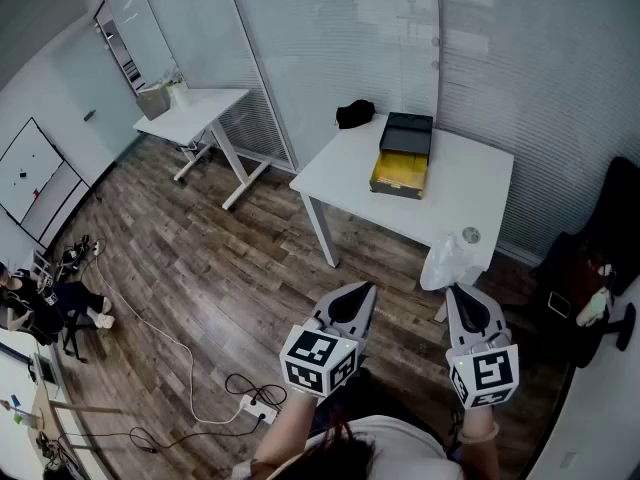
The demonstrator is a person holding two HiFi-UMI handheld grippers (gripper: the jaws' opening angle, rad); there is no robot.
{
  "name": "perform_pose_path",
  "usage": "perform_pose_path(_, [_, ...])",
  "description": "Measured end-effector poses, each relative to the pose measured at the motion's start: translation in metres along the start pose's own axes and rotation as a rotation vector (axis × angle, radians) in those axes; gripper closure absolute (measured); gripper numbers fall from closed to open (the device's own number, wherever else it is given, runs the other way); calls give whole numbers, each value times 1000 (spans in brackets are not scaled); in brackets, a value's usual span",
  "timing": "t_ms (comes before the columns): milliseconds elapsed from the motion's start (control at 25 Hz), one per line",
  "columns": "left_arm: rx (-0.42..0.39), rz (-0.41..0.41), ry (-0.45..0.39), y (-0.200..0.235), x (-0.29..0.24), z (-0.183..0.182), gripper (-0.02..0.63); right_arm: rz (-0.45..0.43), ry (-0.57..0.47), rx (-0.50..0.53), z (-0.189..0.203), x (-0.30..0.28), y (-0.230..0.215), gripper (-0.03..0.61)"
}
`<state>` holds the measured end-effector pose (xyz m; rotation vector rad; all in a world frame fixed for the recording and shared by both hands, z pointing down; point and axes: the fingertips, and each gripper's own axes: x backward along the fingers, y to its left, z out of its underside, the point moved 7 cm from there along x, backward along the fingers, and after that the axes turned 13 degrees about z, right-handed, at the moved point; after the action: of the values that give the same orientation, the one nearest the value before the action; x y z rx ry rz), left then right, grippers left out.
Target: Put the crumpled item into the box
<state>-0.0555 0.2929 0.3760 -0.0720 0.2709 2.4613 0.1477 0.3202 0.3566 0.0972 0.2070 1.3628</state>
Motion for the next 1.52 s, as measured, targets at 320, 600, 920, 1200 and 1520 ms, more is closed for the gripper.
perform_pose_path(320, [-2, 14, -2, 20, -5, -8, 597, 7, 2, -28, -4, -21, 2, 549])
perform_pose_path(600, [-10, 41, 6, 53, -11, -12, 597, 39, 26, -34, -4, -49, 11, 551])
perform_pose_path(920, [-9, 70, 13, 97, -21, -13, 597, 59, 40, -40, -5, -91, 25, 551])
perform_pose_path(1200, [-6, 85, 8, 133, -29, -16, 597, 83, 37, -35, -10, -124, 31, 549])
perform_pose_path(1520, [5, 107, 13, 161, -40, -15, 597, 103, 55, -36, -8, -146, 36, 549])
